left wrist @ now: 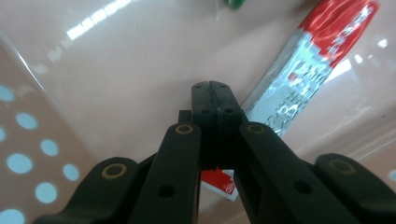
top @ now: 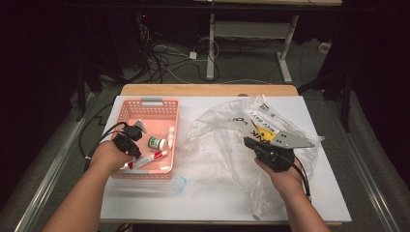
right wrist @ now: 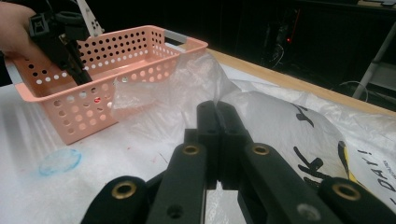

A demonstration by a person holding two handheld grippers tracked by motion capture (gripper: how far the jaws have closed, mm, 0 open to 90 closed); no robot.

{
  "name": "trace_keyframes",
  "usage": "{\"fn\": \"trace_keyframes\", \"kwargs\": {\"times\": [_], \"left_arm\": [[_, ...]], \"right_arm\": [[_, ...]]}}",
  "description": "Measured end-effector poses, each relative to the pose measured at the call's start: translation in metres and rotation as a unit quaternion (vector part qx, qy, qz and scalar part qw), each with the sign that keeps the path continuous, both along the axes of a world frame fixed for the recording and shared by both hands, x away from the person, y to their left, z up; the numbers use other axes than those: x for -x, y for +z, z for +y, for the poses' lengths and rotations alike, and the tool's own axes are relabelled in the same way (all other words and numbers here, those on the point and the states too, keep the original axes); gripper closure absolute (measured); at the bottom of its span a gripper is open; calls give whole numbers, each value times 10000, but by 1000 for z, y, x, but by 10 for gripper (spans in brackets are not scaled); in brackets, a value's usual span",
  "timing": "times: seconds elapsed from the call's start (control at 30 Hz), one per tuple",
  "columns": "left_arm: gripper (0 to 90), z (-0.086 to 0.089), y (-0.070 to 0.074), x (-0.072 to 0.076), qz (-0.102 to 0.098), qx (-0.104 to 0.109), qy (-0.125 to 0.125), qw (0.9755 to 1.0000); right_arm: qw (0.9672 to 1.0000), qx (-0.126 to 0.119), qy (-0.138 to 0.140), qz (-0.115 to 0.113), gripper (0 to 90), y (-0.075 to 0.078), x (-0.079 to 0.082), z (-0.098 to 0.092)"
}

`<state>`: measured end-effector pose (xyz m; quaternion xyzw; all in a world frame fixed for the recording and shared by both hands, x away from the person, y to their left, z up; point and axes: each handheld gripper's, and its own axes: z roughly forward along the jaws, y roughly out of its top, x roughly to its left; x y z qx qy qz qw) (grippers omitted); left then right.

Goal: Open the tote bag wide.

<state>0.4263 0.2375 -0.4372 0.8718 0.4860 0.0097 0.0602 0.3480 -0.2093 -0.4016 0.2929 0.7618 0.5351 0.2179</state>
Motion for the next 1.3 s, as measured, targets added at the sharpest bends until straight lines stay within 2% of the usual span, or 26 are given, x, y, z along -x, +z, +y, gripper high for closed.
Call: {"fn": "trace_keyframes", "kwargs": {"times": [0.1,0.17,0.27,0.3,0.4,0.5,0.6,0.63,0.7,0.83,1.0,1.17,1.3], "left_arm": [[805,1,6,2,-332,149,6,9993],[806,2,10,3,-370,373,-71,9986],[770,1,15,5,-488,574,-149,9970],[767,1,16,6,-494,658,-199,9964],[635,-1,17,7,-517,771,-322,9952],[513,-4,15,8,-394,831,-426,9948],[500,-7,14,8,-344,884,-583,9938],[457,-8,13,7,-313,904,-626,9934],[385,-12,11,9,-363,753,-765,9936],[385,-19,5,8,-193,625,-938,9934],[405,-22,4,5,-139,524,-997,9935],[422,-23,0,1,35,353,-975,9946],[443,-26,-2,1,110,259,-1074,9938]], "right_arm": [[10000,-10,-6,11,900,0,0,-1],[10000,-13,-4,-2,900,0,0,-1],[10000,-10,-3,8,900,0,0,-1],[10000,-8,-1,7,900,0,0,0],[10000,1,-1,6,900,0,0,0],[10000,-14,-10,14,900,1,0,0],[10000,-2,-4,6,900,1,0,0],[10000,-5,-1,5,900,1,0,0],[10000,-3,-6,2,900,1,0,-1],[10000,-5,0,-7,900,0,0,-1],[10000,-11,-4,9,900,0,0,-1],[10000,-17,-3,1,900,0,0,-1],[10000,-20,-4,20,900,0,-1,-1]]}}
